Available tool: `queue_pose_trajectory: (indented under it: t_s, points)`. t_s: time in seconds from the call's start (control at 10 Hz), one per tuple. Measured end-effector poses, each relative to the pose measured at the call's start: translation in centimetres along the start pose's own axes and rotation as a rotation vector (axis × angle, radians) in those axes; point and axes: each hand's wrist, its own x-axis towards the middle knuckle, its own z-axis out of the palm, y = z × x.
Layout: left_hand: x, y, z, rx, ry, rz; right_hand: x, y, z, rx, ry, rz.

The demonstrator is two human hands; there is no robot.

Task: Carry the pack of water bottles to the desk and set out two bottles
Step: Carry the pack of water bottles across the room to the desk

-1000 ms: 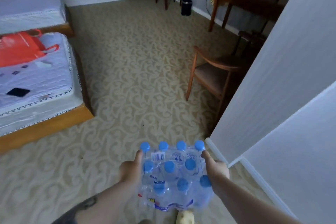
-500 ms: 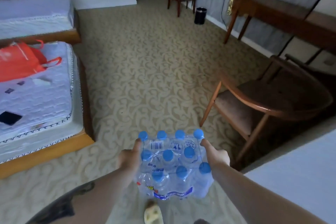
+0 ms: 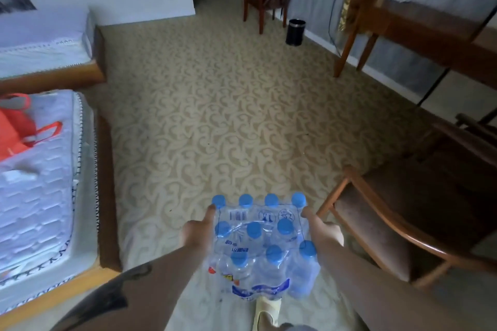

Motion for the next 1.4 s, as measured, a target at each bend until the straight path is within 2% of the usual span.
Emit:
queue_pose_trajectory:
  t_s: [0.1,0.2,0.3,0.4,0.5,0.7,0.9,1.1,1.2,1.3,1.4]
  points:
    - [4.1,5.3,0.5,-0.089,0.034,0.059,4.2,-5.3,1.6,-0.003,0.026,-0.017]
    - [7.7,10.2,0.0,-0.005,-0.037,-0.011,7.0,-11.0,3.3,-0.031,0.042,-0.034]
    - [11.9,14.0,0.0,-0.143,0.004,-0.083,9.9,-16.2,5.3,-0.037,0.018,-0.035]
    - [17.7,18.7,0.2,-0.156,-0.001,-0.087,13.4,-21.1,7.8,-0.006,0.022,-0.009]
    - [23.5,23.5,0.4,-0.113,-0.073,-0.004,17.1,-25.2,10.1,0.032,0.054,0.032]
    - [33.0,34.4,1.3,-0.036,-0.112,0.107,22.7,-34.3,12.6,0.128,0.156,0.046]
    - [38.9,46.6,5.8,-0.008,-0.179,0.187,30.7,-42.3,10.8,0.277,0.25,0.098]
    - [43.2,57.6,15.0,0.085,-0.21,0.187,41.5,-48.5,6.8,0.326,0.284,0.113]
    - [46.0,62.8,19.7,0.073,-0.194,0.248,46.5,-51.8,4.2,0.333,0.303,0.138]
    - [46.1,68.1,22.6,0.087,-0.259,0.255,51.3,-55.8,1.3,0.402,0.333,0.147]
    - [47.6,73.7,25.7,0.089,-0.243,0.267,54.9,-59.7,-0.5,0.432,0.352,0.151]
